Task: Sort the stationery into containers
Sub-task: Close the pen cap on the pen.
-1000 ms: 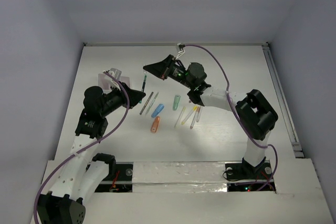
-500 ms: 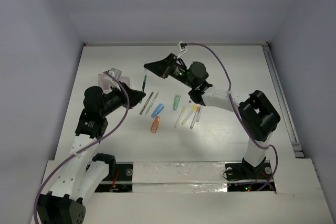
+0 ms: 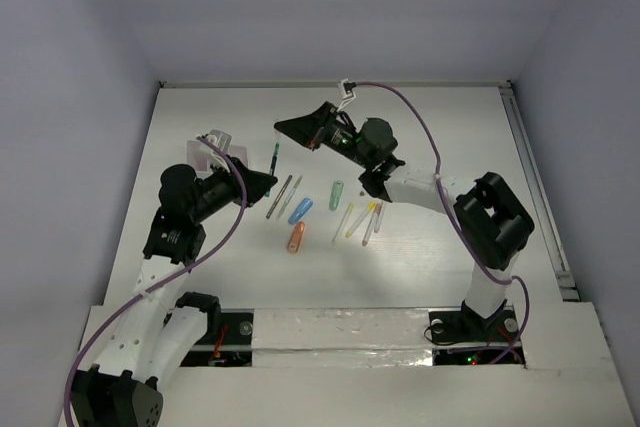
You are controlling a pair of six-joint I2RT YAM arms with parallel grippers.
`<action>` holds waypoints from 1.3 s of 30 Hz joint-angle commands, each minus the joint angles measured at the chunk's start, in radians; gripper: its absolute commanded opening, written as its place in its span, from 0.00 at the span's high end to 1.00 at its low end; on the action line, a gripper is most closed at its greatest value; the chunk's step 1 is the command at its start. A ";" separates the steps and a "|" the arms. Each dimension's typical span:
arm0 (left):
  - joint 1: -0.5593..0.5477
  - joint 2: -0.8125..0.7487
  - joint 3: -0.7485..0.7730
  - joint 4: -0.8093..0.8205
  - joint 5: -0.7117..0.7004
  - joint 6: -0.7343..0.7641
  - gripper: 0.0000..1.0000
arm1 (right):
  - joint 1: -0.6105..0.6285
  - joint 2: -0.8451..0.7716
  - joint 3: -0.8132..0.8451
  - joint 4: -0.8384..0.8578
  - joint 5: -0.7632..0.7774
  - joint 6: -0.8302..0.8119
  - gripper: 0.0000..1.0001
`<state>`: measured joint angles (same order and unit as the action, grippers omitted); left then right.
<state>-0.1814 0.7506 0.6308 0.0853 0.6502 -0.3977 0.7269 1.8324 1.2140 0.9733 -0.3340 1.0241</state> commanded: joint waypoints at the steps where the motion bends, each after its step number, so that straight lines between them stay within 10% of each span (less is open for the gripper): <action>1: -0.001 -0.007 0.014 0.039 0.002 0.007 1.00 | 0.005 -0.039 -0.001 0.064 -0.010 -0.007 1.00; 39: 0.008 -0.023 0.003 0.076 -0.007 -0.023 1.00 | 0.097 -0.078 -0.105 0.146 0.158 -0.078 1.00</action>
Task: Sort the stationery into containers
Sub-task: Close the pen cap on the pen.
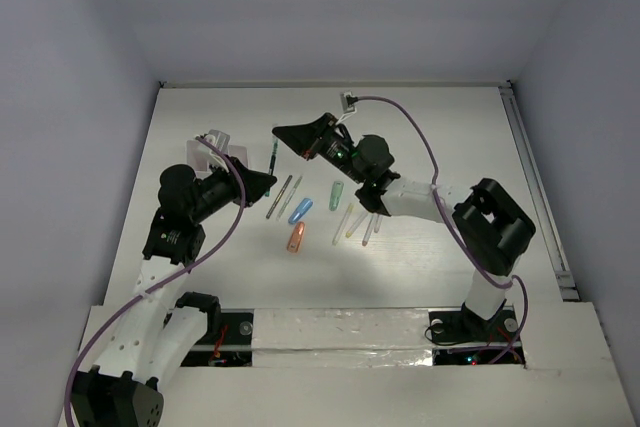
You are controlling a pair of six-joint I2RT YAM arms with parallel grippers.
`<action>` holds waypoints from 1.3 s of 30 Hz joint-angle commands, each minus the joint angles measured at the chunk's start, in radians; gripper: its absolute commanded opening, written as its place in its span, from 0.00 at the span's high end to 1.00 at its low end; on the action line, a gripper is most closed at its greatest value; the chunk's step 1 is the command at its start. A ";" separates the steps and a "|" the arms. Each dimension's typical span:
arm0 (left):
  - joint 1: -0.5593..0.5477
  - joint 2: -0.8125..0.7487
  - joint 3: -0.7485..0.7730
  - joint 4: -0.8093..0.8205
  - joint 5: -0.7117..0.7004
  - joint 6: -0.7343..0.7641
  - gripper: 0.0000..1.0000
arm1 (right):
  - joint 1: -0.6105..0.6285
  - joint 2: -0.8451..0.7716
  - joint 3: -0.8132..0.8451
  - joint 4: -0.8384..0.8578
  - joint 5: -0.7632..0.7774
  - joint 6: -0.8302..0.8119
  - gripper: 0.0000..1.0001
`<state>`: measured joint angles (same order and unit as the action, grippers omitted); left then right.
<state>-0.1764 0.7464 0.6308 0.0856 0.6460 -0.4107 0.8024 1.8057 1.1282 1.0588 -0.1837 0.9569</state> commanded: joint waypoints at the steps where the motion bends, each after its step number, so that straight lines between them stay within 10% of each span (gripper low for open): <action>1: 0.012 -0.022 0.004 0.077 -0.006 -0.011 1.00 | 0.021 -0.052 -0.024 0.061 0.009 -0.006 1.00; 39: 0.021 -0.071 0.000 0.086 -0.048 -0.017 1.00 | 0.115 -0.091 -0.048 -0.063 0.076 -0.078 1.00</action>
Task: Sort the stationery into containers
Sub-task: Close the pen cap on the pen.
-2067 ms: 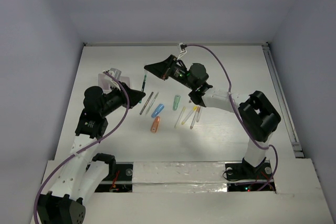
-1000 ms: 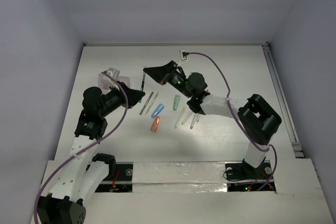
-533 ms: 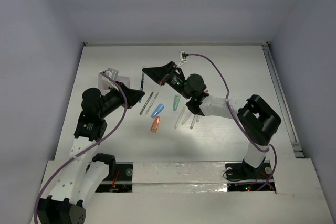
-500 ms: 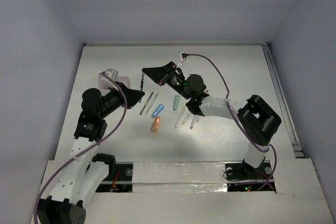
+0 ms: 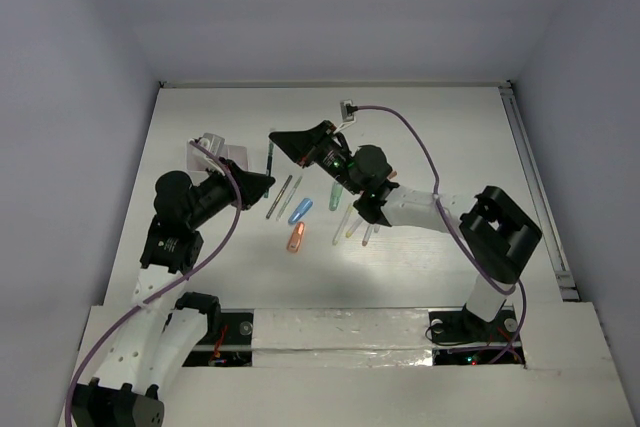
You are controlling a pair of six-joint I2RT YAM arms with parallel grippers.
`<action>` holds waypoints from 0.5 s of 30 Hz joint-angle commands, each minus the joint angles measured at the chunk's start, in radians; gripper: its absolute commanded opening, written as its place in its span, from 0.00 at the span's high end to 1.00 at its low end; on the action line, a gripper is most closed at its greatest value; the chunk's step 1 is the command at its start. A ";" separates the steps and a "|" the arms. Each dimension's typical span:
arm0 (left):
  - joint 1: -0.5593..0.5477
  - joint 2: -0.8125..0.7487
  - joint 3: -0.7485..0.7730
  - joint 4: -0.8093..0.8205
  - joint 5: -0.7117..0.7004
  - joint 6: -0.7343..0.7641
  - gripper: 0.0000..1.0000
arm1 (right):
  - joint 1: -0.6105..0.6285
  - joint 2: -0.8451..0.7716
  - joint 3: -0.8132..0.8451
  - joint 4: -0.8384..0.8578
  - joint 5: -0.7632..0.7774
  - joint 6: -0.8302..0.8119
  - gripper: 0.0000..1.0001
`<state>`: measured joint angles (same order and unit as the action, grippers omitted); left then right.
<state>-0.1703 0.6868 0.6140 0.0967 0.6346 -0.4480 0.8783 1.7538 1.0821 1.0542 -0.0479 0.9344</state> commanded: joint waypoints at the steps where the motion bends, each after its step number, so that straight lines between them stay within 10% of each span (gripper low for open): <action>1: 0.015 -0.012 0.018 0.075 -0.035 0.020 1.00 | 0.039 -0.040 -0.001 -0.066 -0.067 -0.060 1.00; 15: 0.034 -0.016 0.029 0.072 -0.041 0.029 1.00 | 0.048 -0.043 0.016 -0.217 -0.121 -0.124 1.00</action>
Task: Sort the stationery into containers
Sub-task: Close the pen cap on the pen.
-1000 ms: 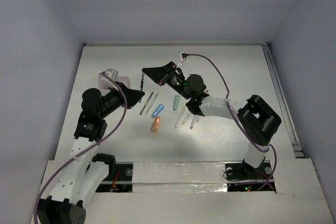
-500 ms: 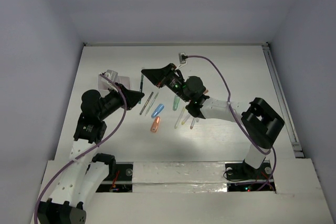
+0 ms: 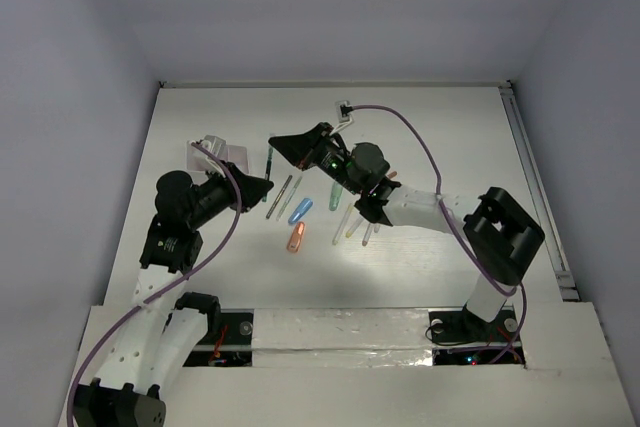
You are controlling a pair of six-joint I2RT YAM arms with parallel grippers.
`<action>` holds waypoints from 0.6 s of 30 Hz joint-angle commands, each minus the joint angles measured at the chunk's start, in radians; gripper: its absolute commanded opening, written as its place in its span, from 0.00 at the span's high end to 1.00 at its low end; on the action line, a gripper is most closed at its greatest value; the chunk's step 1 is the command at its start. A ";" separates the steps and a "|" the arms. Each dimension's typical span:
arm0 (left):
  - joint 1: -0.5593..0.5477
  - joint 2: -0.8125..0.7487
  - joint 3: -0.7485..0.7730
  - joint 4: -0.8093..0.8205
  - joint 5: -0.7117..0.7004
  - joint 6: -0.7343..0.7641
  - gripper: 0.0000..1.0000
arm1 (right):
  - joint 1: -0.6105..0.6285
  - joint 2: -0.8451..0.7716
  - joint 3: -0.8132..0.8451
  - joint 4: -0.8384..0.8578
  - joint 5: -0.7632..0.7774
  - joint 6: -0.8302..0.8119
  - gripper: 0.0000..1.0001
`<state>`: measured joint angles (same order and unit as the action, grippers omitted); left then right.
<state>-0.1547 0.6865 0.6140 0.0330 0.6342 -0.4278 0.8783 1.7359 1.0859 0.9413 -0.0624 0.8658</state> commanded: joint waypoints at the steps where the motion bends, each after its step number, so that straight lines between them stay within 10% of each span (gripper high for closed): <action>1: 0.018 -0.016 0.029 0.136 -0.041 0.009 1.00 | 0.048 -0.024 0.011 -0.108 -0.112 -0.057 1.00; 18: 0.027 -0.010 0.046 0.127 -0.051 0.021 1.00 | 0.068 -0.050 -0.024 -0.254 -0.178 -0.113 1.00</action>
<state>-0.1486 0.6868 0.6140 -0.0204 0.6525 -0.4164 0.8803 1.7039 1.0878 0.8330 -0.0967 0.8150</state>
